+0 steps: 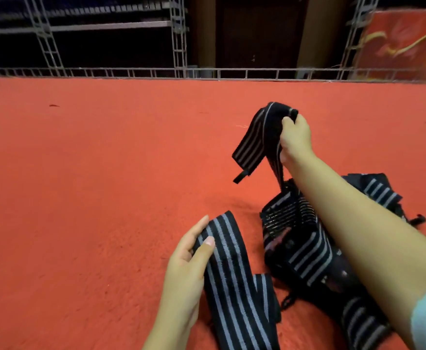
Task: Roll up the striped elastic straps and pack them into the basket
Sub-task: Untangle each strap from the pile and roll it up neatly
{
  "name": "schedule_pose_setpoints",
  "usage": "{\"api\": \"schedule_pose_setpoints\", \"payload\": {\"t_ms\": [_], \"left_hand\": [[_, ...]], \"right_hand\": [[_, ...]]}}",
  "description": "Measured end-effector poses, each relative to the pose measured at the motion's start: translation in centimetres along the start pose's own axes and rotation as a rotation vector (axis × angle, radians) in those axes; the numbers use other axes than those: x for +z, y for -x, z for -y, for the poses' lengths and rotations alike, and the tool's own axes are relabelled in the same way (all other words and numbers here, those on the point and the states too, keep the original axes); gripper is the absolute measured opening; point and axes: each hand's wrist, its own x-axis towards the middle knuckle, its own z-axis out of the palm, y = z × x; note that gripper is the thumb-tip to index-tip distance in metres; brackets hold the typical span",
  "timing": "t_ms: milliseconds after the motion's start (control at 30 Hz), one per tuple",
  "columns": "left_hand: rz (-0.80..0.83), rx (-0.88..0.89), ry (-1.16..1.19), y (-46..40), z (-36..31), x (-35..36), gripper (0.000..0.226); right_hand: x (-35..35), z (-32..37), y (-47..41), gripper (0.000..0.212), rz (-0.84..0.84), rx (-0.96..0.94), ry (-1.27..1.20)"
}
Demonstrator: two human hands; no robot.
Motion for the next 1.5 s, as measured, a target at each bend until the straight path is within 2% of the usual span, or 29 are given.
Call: {"api": "schedule_pose_setpoints", "payload": {"t_ms": [67, 167, 233, 300, 400, 500, 600, 667, 700, 767, 867, 933, 967, 1000, 1100, 1133, 1167, 1233, 1267, 1367, 1500], "left_hand": [[0.013, 0.002, 0.008, 0.2, -0.8, 0.2, 0.028], [0.023, 0.031, 0.015, 0.7, -1.9, 0.5, 0.044], [0.015, 0.045, 0.048, 0.7, -2.1, 0.6, 0.045], [0.034, 0.051, 0.069, 0.7, -2.4, 1.0, 0.045], [0.048, 0.062, 0.073, 1.0, -3.0, 2.2, 0.049], [0.032, 0.116, 0.069, 0.8, -4.0, 3.5, 0.059], [-0.005, 0.139, 0.114, 0.4, -5.7, 4.6, 0.088], [0.041, 0.033, 0.258, 0.1, -6.8, 5.1, 0.108], [0.063, -0.005, 0.320, 0.0, -7.3, 5.1, 0.111], [0.109, 0.006, 0.344, 0.2, -7.8, 5.2, 0.095], [0.064, 0.032, 0.261, 0.6, -7.0, 5.4, 0.037], [-0.010, 0.017, 0.220, 0.6, -6.1, 5.1, 0.009], [-0.049, 0.014, 0.204, 0.5, -5.7, 4.6, 0.009], [-0.093, 0.009, 0.193, 0.4, -5.5, 4.2, 0.014], [-0.200, 0.004, 0.187, 0.0, -4.9, 2.7, 0.021], [-0.201, 0.003, 0.194, 0.1, -4.8, 2.4, 0.021], [-0.197, 0.003, 0.193, 0.1, -4.7, 2.1, 0.022], [-0.184, 0.007, 0.187, 0.4, -4.5, 1.8, 0.021], [-0.185, 0.009, 0.188, 0.5, -4.4, 1.6, 0.021], [-0.216, 0.032, 0.188, 0.4, -4.3, 0.7, 0.022], [-0.287, 0.055, 0.183, 0.6, -4.6, -0.4, 0.025]], "right_hand": [[-0.1, 2.9, -0.3, 0.028, 0.035, 0.012, -0.188], [-0.7, 6.5, -0.5, 0.024, 0.079, 0.070, -0.494], [-1.8, 8.5, -0.7, 0.024, 0.077, 0.106, -0.694], [-3.0, 10.0, -0.7, 0.030, 0.066, 0.096, -0.763], [-3.4, 10.1, 1.5, 0.032, 0.075, 0.121, -0.528], [-3.9, 9.3, 5.6, 0.032, 0.309, 0.071, -0.203], [-5.8, 9.5, 9.9, 0.025, 0.548, 0.015, -0.029], [-6.8, 9.1, 12.5, 0.019, 0.636, -0.002, 0.018], [-7.2, 8.4, 13.7, 0.019, 0.669, -0.013, 0.037], [-7.4, 6.4, 16.3, 0.019, 0.724, -0.042, 0.122], [-7.9, 3.4, 19.4, 0.016, 0.846, -0.084, 0.285], [-8.6, 2.3, 19.9, 0.024, 0.923, -0.074, 0.365], [-8.8, 2.1, 19.7, 0.034, 0.907, -0.026, 0.364], [-9.0, 1.6, 19.1, 0.039, 0.820, 0.003, 0.374], [-9.3, -0.2, 15.9, 0.032, 0.407, -0.145, 0.623], [-9.3, -1.0, 14.9, 0.034, 0.368, -0.182, 0.741], [-9.1, -2.0, 14.1, 0.044, 0.386, -0.171, 0.848], [-8.6, -4.3, 12.8, 0.066, 0.466, -0.069, 0.982], [-8.3, -5.2, 12.5, 0.064, 0.484, -0.031, 1.012], [-7.9, -7.2, 11.7, 0.040, 0.469, -0.014, 0.978], [-9.2, -7.7, 10.4, 0.030, 0.229, -0.033, 0.829]]}}
